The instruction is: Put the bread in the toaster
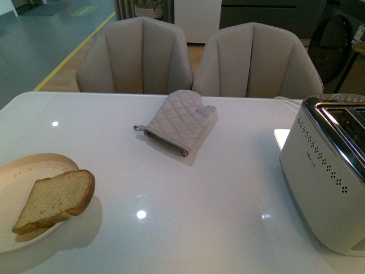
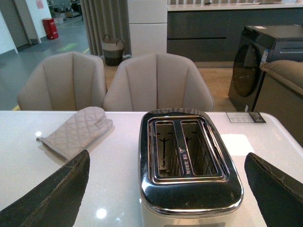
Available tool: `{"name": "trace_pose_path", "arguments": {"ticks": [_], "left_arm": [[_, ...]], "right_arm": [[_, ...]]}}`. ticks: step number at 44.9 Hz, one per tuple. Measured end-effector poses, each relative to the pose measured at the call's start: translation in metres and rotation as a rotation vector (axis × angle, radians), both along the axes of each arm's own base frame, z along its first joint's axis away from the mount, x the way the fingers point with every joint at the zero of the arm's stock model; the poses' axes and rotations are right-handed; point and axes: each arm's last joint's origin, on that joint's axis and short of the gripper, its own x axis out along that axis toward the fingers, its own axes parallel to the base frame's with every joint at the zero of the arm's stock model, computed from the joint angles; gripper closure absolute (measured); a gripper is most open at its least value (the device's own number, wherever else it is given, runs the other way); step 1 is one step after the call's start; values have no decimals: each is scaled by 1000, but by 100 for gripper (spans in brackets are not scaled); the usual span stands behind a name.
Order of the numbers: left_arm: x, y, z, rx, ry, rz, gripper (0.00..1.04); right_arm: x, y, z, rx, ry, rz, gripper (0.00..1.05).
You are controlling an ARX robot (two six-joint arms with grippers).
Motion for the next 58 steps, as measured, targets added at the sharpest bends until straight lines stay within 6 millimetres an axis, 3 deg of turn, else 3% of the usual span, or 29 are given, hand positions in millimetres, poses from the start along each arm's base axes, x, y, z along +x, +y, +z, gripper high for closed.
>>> {"name": "trace_pose_path", "arguments": {"ticks": [25, 29, 38, 45, 49, 52, 58], "left_arm": [[0, 0, 0, 0, 3, 4, 7], [5, -1, 2, -74, 240, 144, 7], [48, 16, 25, -218, 245, 157, 7], [98, 42, 24, -289, 263, 224, 7], [126, 56, 12, -312, 307, 265, 7], [159, 72, -13, -343, 387, 311, 7], [197, 95, -67, -411, 520, 385, 7]], "right_arm": [[0, 0, 0, 0, 0, 0, 9], [0, 0, 0, 0, 0, 0, 9], [0, 0, 0, 0, -1, 2, 9], [0, 0, 0, 0, -1, 2, 9], [0, 0, 0, 0, -1, 2, 9], [0, 0, 0, 0, -1, 2, 9], [0, 0, 0, 0, -1, 2, 9]]}}
